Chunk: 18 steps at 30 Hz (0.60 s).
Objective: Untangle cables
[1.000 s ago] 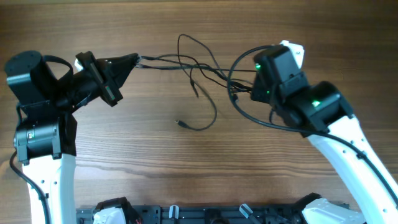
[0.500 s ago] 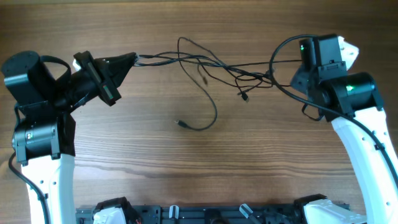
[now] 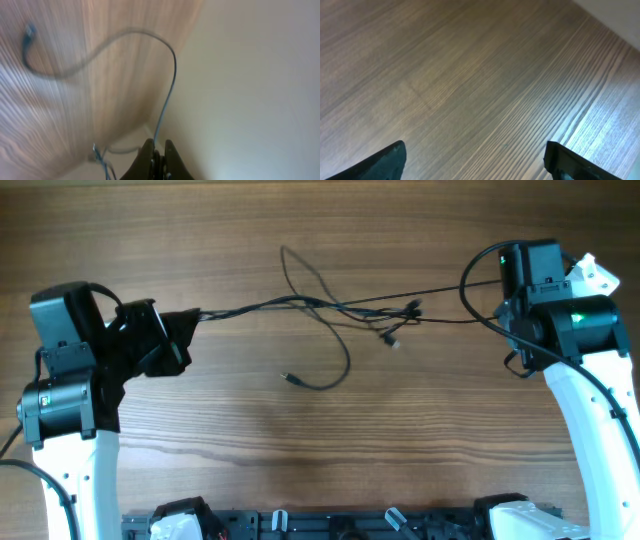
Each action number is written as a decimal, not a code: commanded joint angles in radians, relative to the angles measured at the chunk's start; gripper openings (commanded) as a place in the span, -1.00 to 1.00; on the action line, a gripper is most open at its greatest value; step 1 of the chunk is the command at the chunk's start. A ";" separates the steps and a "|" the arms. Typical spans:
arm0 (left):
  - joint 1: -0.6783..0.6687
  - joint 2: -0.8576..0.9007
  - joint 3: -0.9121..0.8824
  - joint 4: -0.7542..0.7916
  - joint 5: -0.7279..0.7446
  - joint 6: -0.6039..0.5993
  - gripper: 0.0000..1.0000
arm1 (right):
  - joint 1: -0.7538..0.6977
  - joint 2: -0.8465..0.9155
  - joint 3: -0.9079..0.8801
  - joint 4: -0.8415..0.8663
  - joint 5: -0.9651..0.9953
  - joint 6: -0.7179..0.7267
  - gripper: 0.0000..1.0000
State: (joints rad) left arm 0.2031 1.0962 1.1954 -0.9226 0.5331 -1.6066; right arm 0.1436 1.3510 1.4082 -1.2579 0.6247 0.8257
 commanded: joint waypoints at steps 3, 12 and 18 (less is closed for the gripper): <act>0.026 -0.007 0.008 -0.050 -0.449 0.112 -0.92 | -0.032 0.000 -0.008 0.016 0.035 0.037 0.89; 0.023 0.056 0.008 -0.072 -0.682 0.291 -0.92 | -0.032 0.000 -0.008 0.190 -0.534 -0.393 0.99; 0.023 0.087 0.008 -0.086 -0.769 0.302 -0.92 | -0.032 0.000 -0.008 0.071 -0.207 -0.147 0.98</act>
State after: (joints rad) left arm 0.2028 1.1748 1.1954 -1.0176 -0.0441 -1.3388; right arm 0.1421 1.3556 1.4010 -1.1885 0.2489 0.5777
